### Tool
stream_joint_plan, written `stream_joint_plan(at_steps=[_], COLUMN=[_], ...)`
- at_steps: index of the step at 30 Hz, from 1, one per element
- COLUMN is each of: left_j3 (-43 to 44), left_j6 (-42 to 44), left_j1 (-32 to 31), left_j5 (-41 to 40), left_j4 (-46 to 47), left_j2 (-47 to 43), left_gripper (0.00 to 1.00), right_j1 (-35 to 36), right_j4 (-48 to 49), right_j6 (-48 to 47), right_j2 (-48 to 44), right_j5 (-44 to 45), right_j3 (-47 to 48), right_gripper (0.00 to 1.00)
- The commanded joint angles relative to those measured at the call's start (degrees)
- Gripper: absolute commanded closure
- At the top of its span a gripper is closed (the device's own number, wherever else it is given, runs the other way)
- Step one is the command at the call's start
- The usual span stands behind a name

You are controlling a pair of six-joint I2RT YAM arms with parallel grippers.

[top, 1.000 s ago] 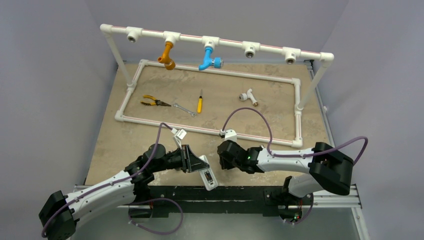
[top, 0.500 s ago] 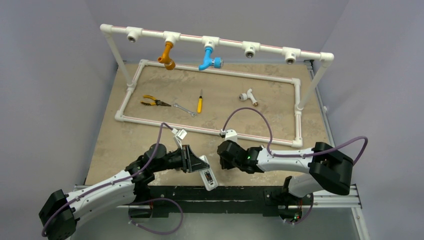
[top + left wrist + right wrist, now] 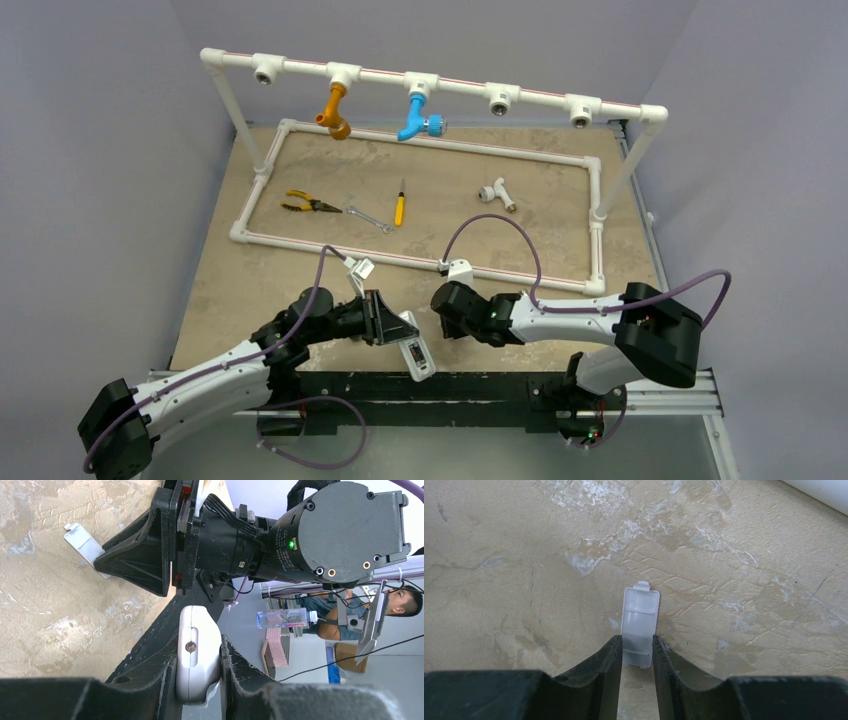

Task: Load the batteries into the remote control

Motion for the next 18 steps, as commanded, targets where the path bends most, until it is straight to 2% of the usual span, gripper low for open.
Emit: stream_joint_plan(at_steps=[1, 10, 18], left_j3=[-0.02, -0.18, -0.47], left_j6=[-0.85, -0.89, -0.98], left_j1=[0.35, 0.36, 0.36], left_j5=[0.02, 0.07, -0.18], left_j4=[2.42, 2.59, 2.10], left_j2=[-0.10, -0.09, -0.87], left_gripper=[1.00, 1.00, 1.00], right_j1=[-0.01, 0.16, 0.16], right_j4=[-8.99, -11.35, -6.91], right_j6=[-0.43, -0.74, 0.01], right_j2=[1.37, 2.68, 1.50], right_j5=[2.42, 3.59, 0.66], right_j3=[-1.10, -0.61, -1.86], right_gripper=[0.72, 0.67, 0.61])
